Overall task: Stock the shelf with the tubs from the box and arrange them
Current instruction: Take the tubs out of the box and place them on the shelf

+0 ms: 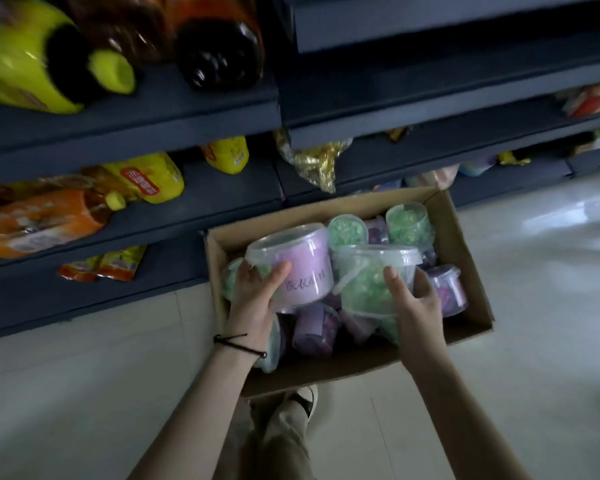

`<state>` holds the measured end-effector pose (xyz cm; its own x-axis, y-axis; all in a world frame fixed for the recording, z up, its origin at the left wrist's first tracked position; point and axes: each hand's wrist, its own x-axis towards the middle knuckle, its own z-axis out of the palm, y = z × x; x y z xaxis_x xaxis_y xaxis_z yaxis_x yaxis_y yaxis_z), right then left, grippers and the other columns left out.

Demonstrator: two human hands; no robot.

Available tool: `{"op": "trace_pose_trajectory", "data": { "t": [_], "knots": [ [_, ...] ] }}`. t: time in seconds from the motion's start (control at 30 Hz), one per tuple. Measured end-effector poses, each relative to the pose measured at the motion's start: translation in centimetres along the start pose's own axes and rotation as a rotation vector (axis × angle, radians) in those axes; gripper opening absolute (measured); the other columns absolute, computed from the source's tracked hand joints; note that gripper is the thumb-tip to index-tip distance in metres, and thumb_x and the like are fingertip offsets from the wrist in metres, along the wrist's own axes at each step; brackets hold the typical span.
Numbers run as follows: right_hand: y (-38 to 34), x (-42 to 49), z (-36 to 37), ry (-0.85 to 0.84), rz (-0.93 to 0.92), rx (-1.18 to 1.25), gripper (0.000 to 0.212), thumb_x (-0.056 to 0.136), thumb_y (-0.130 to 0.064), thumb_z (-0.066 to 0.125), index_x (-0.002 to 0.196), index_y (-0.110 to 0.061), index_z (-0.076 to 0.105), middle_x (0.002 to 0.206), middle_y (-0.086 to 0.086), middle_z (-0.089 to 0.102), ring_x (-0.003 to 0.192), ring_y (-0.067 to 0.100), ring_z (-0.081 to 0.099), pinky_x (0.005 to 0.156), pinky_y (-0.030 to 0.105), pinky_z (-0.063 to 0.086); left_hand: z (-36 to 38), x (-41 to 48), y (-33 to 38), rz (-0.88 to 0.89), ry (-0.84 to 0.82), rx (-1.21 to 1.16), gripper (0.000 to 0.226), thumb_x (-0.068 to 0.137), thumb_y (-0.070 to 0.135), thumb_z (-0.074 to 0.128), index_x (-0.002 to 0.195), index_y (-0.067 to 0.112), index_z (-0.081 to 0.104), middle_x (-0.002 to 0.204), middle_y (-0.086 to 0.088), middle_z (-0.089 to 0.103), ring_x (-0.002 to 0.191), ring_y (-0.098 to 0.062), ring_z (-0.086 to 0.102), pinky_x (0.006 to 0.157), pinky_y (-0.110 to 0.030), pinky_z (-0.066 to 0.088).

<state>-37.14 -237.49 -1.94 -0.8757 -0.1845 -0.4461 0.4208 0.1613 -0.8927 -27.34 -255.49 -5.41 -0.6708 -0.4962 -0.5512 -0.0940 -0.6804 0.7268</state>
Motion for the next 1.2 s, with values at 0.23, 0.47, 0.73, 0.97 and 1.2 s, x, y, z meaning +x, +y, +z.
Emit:
{"op": "trace_pose_trajectory", "data": {
  "t": [0.23, 0.47, 0.73, 0.97, 1.2],
  "knots": [
    [-14.1, -5.1, 6.6, -0.289, -0.144, 0.019, 0.055, 0.071, -0.051, 0.069, 0.117, -0.029, 0.05, 0.118, -0.002, 0.062, 0.102, 0.004, 0.066, 0.082, 0.02, 0.055, 1.7, -6.5, 17.6, 0.295, -0.165, 0.109, 0.107, 0.048, 0.047, 0.09, 0.133, 0.0, 0.044, 0.131, -0.024, 0.054, 0.117, -0.03, 0.055, 0.097, -0.045, 0.047],
    [-24.2, -13.6, 15.4, -0.443, -0.386, 0.031, 0.086, 0.051, -0.049, 0.076, 0.123, -0.016, 0.041, 0.109, 0.001, 0.062, 0.087, 0.003, 0.066, 0.066, 0.017, 0.052, -1.6, -14.4, 31.2, 0.609, -0.102, 0.174, 0.099, 0.05, 0.035, 0.093, 0.133, 0.005, 0.046, 0.129, -0.02, 0.056, 0.12, -0.035, 0.054, 0.097, -0.057, 0.046],
    [-29.9, -24.6, 29.0, -0.571, -0.542, 0.104, 0.107, 0.046, -0.038, 0.084, 0.137, -0.026, 0.032, 0.123, -0.006, 0.058, 0.1, 0.001, 0.065, 0.07, 0.017, 0.054, -12.5, -22.1, 44.4, 0.742, 0.064, 0.165, 0.103, 0.044, 0.036, 0.09, 0.132, 0.028, 0.036, 0.126, 0.001, 0.058, 0.112, -0.015, 0.061, 0.093, -0.042, 0.052],
    [-30.1, -27.7, 40.0, -0.6, -0.538, 0.075, 0.098, 0.059, -0.027, 0.088, 0.138, -0.028, 0.03, 0.126, -0.006, 0.054, 0.109, 0.008, 0.06, 0.083, 0.025, 0.056, -20.3, -23.2, 51.5, 0.774, 0.163, 0.208, 0.093, 0.05, 0.025, 0.089, 0.124, 0.028, 0.032, 0.122, 0.001, 0.054, 0.108, -0.012, 0.06, 0.081, -0.028, 0.054],
    [-31.0, -24.4, 50.0, -0.49, -0.618, -0.027, 0.095, 0.062, -0.017, 0.089, 0.13, -0.03, 0.025, 0.119, -0.012, 0.047, 0.112, 0.009, 0.052, 0.095, 0.027, 0.046, -25.4, -17.1, 56.4, 0.765, 0.312, 0.266, 0.072, 0.068, 0.014, 0.083, 0.124, 0.021, 0.037, 0.109, 0.009, 0.055, 0.094, 0.0, 0.057, 0.067, -0.014, 0.048]
  ]
}}
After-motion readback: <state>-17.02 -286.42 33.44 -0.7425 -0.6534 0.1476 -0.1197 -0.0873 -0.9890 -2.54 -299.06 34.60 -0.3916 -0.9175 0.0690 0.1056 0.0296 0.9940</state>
